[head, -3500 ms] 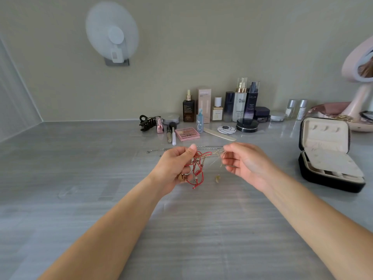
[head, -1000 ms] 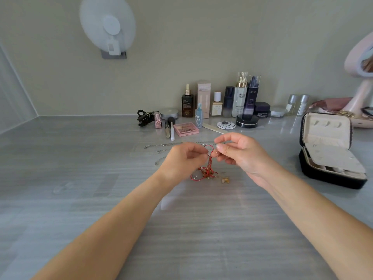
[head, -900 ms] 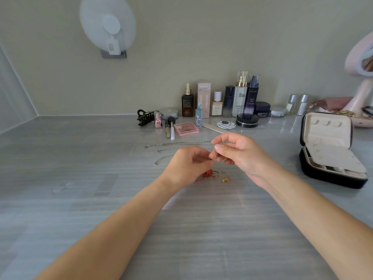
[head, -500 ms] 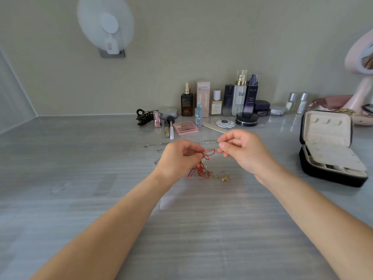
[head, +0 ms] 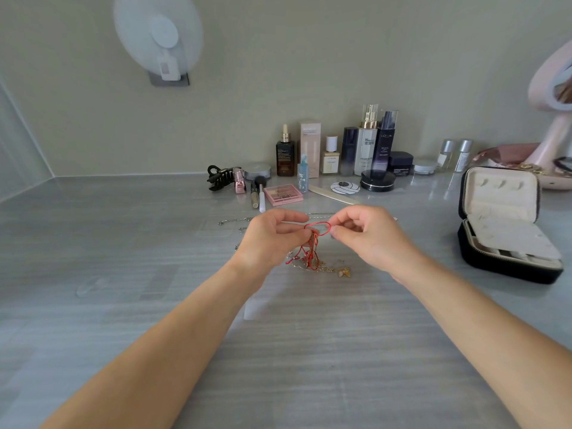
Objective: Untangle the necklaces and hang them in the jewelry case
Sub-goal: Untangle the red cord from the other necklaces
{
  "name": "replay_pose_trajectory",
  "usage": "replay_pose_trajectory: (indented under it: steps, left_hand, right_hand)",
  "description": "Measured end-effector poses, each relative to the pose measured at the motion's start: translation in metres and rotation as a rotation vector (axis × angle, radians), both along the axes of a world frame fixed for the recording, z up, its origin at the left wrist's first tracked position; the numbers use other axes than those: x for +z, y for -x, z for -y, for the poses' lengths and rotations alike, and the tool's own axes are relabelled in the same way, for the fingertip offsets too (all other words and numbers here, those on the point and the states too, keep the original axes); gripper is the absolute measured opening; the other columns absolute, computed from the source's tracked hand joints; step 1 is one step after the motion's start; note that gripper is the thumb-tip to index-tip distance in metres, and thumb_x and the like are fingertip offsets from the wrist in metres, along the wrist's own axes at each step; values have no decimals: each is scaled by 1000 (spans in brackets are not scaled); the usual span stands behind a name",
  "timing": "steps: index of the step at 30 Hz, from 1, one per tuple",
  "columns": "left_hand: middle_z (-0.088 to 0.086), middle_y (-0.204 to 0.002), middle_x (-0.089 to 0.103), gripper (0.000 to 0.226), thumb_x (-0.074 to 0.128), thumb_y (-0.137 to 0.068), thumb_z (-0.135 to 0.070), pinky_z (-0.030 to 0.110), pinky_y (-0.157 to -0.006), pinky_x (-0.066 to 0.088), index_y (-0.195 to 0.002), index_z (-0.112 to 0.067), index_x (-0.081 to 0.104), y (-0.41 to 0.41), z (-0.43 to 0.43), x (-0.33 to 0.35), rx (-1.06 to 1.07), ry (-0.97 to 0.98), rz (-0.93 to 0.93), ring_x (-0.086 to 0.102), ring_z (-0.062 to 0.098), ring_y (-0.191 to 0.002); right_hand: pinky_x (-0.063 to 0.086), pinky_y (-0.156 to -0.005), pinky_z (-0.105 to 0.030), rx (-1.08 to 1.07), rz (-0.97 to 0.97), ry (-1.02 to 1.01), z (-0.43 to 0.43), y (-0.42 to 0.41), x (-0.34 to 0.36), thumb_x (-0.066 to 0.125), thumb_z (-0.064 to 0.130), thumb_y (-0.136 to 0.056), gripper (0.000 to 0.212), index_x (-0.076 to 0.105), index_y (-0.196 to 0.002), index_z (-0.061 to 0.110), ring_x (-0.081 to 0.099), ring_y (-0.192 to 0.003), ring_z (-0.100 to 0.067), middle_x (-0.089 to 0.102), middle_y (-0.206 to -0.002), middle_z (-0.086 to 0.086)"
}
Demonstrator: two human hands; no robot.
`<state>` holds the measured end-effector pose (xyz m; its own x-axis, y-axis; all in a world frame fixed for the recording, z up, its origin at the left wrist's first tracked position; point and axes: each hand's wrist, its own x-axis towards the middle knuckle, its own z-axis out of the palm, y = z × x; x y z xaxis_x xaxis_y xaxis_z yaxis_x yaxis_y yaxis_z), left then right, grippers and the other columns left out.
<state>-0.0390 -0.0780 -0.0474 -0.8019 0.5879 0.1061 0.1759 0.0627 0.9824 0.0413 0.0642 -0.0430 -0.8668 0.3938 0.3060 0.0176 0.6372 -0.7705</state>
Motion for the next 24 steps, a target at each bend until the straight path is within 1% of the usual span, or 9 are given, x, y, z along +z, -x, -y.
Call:
replay_pose_trajectory:
  steps: [2, 4, 6, 8, 11, 13, 17, 20, 24]
  left_hand:
    - [3, -84, 72, 19, 66, -81, -5, 30, -79, 50, -87, -21, 61, 1, 0, 0, 12, -14, 13, 66, 13, -75]
    - [2, -80, 72, 17, 67, -80, -5, 28, -77, 50, -87, -20, 61, 1, 0, -1, 29, -30, 23, 65, 12, -71]
    - [0, -77, 71, 17, 68, -79, -5, 25, -74, 49, -89, -18, 62, 2, 0, -1, 43, -38, 26, 64, 10, -68]
    - [-3, -73, 70, 18, 70, -78, -6, 26, -73, 48, -88, -18, 61, 2, 0, -1, 58, -39, 21, 64, 10, -68]
    - [-4, -71, 69, 19, 70, -78, -6, 29, -74, 48, -86, -19, 60, 0, -1, 0, 66, -39, 1, 63, 12, -69]
    - [-4, -71, 68, 19, 71, -77, -6, 31, -76, 49, -86, -19, 60, -1, -2, 0, 60, -38, -3, 63, 12, -69]
    - [-8, -66, 69, 20, 72, -76, -6, 34, -76, 49, -87, -19, 60, -1, -2, 0, 27, -33, -5, 63, 11, -68]
    - [-8, -68, 69, 20, 71, -77, -6, 33, -75, 48, -88, -18, 61, 0, -2, -1, 13, -28, -6, 63, 12, -69]
    - [-7, -71, 69, 20, 71, -77, -6, 29, -71, 47, -92, -18, 62, 0, -1, -1, 9, -15, -10, 62, 10, -68]
  right_hand:
    - [43, -66, -26, -5, 23, -4, 2, -2, 2, 61, 19, -86, 16, 64, -71, 23, 57, -64, -11, 66, -69, 0]
    - [38, -56, -19, -27, 1, 16, 3, -3, 4, 59, 26, -87, 23, 66, -69, 14, 48, -50, -3, 59, -56, 4]
    - [35, -49, -13, -30, -51, 68, 5, -5, 6, 58, 28, -87, 31, 64, -60, 15, 43, -42, -1, 53, -48, 5]
    - [39, -53, -17, 8, -61, 102, 7, -5, 6, 60, 28, -86, 31, 64, -57, 16, 46, -46, -3, 54, -45, 5]
    - [42, -60, -26, 63, -2, 68, 11, -3, -1, 67, 24, -78, 15, 68, -65, 18, 50, -54, -8, 60, -54, 5]
    - [43, -59, -24, 37, 20, 10, 12, 0, -6, 71, 23, -74, 9, 67, -66, 23, 49, -52, -2, 59, -58, 7]
    - [39, -52, -21, -31, 21, -29, 12, 3, -9, 74, 28, -73, 11, 64, -70, 27, 45, -50, -2, 54, -57, 10]
    - [41, -55, -21, -24, 20, 25, 10, 3, -9, 75, 26, -74, 9, 67, -78, 23, 48, -55, -5, 55, -62, 9]
    - [42, -57, -22, 7, 38, 33, 8, 2, -7, 72, 24, -77, 13, 64, -69, 28, 50, -59, -7, 58, -65, 8]
